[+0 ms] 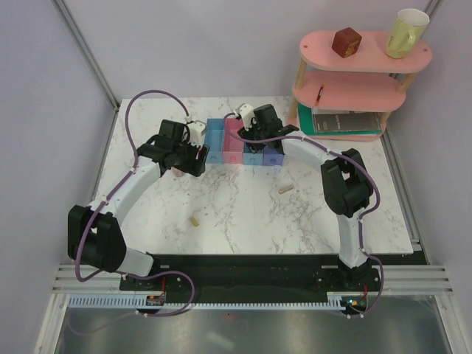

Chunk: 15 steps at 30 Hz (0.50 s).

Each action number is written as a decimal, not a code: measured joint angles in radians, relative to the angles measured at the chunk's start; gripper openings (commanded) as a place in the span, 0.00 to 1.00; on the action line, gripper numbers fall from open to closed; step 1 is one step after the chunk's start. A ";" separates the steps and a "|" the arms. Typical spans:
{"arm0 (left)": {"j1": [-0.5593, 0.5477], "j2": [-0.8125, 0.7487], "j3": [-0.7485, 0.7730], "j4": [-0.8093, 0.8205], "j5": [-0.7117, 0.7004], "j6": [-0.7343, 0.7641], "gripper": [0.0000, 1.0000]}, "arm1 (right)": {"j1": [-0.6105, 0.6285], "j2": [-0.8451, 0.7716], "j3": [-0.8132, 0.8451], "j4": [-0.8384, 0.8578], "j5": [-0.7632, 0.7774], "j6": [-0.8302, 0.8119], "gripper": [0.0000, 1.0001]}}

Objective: Sort the stationery into containers
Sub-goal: Place the stationery in the storage box.

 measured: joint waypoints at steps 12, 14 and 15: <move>0.000 0.011 0.000 0.000 0.006 0.000 0.77 | 0.000 -0.015 0.000 -0.014 0.010 -0.019 0.70; 0.000 0.011 0.001 0.000 0.006 0.000 0.77 | 0.000 -0.041 0.000 -0.030 0.016 -0.026 0.71; 0.000 0.011 0.001 -0.001 0.006 0.000 0.77 | 0.000 -0.061 0.000 -0.040 0.019 -0.034 0.71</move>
